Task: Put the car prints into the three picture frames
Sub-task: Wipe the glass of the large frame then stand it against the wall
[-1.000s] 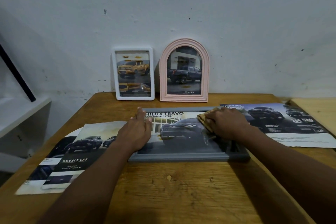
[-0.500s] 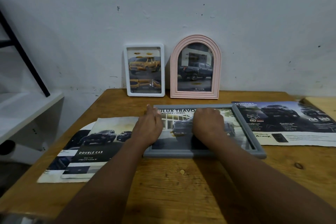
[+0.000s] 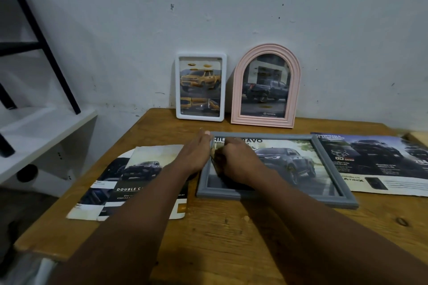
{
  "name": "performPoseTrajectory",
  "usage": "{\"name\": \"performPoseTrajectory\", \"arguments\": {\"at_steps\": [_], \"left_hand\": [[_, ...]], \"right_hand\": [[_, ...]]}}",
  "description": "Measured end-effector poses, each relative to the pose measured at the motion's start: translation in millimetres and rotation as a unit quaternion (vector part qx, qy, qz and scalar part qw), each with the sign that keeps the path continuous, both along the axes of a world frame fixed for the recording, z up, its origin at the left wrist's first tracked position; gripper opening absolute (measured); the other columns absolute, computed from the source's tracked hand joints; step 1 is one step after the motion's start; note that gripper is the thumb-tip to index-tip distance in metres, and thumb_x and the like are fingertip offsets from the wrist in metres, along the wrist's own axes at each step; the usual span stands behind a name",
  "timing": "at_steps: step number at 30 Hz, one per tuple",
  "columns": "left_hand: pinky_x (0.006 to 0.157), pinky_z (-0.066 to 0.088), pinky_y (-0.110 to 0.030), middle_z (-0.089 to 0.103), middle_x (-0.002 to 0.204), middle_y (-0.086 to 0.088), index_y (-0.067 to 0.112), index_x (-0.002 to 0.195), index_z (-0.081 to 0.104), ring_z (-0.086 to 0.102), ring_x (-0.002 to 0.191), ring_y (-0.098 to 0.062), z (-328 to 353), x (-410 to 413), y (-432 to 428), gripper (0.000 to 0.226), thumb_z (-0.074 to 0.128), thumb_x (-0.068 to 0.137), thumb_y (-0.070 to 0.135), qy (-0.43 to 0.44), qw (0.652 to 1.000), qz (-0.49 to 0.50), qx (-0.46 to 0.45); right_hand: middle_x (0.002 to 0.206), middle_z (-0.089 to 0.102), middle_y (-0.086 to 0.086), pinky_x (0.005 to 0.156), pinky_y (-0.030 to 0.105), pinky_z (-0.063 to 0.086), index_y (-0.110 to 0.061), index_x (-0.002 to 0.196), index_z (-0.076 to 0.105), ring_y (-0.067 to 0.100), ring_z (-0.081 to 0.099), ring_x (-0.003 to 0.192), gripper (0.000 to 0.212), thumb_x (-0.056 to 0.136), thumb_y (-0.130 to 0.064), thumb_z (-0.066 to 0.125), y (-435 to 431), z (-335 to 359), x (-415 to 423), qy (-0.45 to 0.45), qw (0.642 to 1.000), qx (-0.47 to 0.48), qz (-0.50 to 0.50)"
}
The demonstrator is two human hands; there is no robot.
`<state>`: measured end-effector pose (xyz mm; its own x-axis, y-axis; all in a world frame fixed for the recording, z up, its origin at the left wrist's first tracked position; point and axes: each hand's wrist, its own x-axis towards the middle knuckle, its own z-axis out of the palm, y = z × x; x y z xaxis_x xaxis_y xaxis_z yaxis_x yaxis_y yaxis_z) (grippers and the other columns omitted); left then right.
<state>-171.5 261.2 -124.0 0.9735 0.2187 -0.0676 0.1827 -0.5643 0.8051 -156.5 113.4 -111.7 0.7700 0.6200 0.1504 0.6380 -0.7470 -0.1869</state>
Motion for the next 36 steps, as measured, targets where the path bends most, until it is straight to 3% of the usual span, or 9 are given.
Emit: {"name": "performPoseTrajectory", "arguments": {"at_steps": [4, 8, 13, 19, 22, 25, 28, 36], "left_hand": [[0.123, 0.017, -0.047, 0.018, 0.168, -0.005, 0.031, 0.162, 0.007, 0.016, 0.154, -0.026, -17.4, -8.0, -6.9, 0.065, 0.012, 0.104, 0.059, -0.012, 0.99, -0.054, 0.126], [0.125, 0.006, -0.041, 0.008, 0.169, -0.004, 0.025, 0.163, 0.002, 0.004, 0.156, -0.021, -15.6, -6.7, -7.6, 0.068, 0.01, 0.104, 0.058, -0.02, 0.967, -0.084, 0.239], [0.125, 0.004, -0.038, 0.011, 0.169, -0.005, 0.02, 0.163, 0.004, 0.005, 0.156, -0.018, -11.4, -8.2, -12.4, 0.067, 0.01, 0.105, 0.054, -0.036, 0.937, -0.106, 0.33], [0.124, 0.006, -0.039, 0.014, 0.169, -0.008, 0.016, 0.163, 0.008, 0.009, 0.156, -0.021, -5.2, -15.3, -18.3, 0.066, 0.013, 0.107, 0.051, -0.023, 0.939, -0.092, 0.331], [0.124, 0.007, -0.041, 0.018, 0.167, -0.011, 0.016, 0.162, 0.01, 0.011, 0.155, -0.023, -4.4, -14.5, -19.8, 0.068, 0.011, 0.105, 0.054, -0.016, 0.943, -0.083, 0.323], [0.125, 0.009, -0.043, 0.022, 0.166, -0.013, 0.015, 0.162, 0.013, 0.015, 0.155, -0.024, -4.6, -14.2, -20.9, 0.069, 0.011, 0.106, 0.054, -0.019, 0.947, -0.073, 0.313], [0.123, 0.01, -0.044, 0.023, 0.165, -0.015, 0.015, 0.162, 0.014, 0.015, 0.154, -0.029, -1.7, -18.7, -24.7, 0.066, 0.012, 0.107, 0.051, -0.016, 0.955, -0.058, 0.289], [0.12, 0.018, -0.046, 0.024, 0.166, -0.009, 0.025, 0.162, 0.014, 0.018, 0.153, -0.031, -3.5, -14.8, -17.8, 0.063, 0.015, 0.106, 0.054, 0.001, 0.98, -0.058, 0.188]], "right_hand": [[0.121, 0.059, 0.001, 0.084, 0.041, 0.043, -0.027, 0.125, 0.066, 0.025, 0.046, 0.107, 0.034, 0.098, -0.039, 0.05, -34.4, -5.3, 6.2, -0.056, 0.996, -0.05, 0.058], [0.133, 0.057, -0.002, 0.09, 0.042, 0.039, -0.034, 0.134, 0.057, 0.023, 0.045, 0.119, 0.036, 0.101, -0.04, 0.045, -61.8, 2.9, 9.4, -0.064, 0.991, -0.095, 0.068], [0.134, 0.057, -0.003, 0.088, 0.04, 0.035, -0.036, 0.135, 0.057, 0.024, 0.046, 0.12, 0.036, 0.102, -0.039, 0.044, -122.2, 2.4, 13.8, -0.063, 0.992, -0.109, 0.003], [0.129, 0.057, 0.004, 0.097, 0.044, 0.038, -0.034, 0.134, 0.058, 0.027, 0.047, 0.122, 0.038, 0.101, -0.039, 0.041, -182.2, 12.1, -2.2, -0.062, 0.978, -0.161, -0.117], [0.132, 0.056, 0.015, 0.095, 0.041, 0.044, -0.019, 0.124, 0.065, 0.03, 0.054, 0.115, 0.036, 0.098, -0.036, 0.048, -175.8, 14.5, -16.4, -0.064, 0.968, -0.171, -0.171], [0.136, 0.052, 0.024, 0.088, 0.039, 0.05, -0.006, 0.114, 0.063, 0.033, 0.058, 0.115, 0.03, 0.092, -0.024, 0.055, -150.6, 14.6, -29.4, -0.024, 0.967, -0.106, -0.232], [0.119, 0.059, 0.019, 0.082, 0.037, 0.05, -0.008, 0.114, 0.061, 0.032, 0.061, 0.106, 0.027, 0.09, -0.021, 0.057, -121.4, 14.3, -42.4, -0.003, 0.96, -0.046, -0.275], [0.117, 0.055, 0.015, 0.08, 0.038, 0.049, -0.01, 0.112, 0.063, 0.032, 0.058, 0.104, 0.029, 0.091, -0.029, 0.065, -22.5, 8.2, -60.3, 0.016, 0.986, 0.022, -0.167]]}}
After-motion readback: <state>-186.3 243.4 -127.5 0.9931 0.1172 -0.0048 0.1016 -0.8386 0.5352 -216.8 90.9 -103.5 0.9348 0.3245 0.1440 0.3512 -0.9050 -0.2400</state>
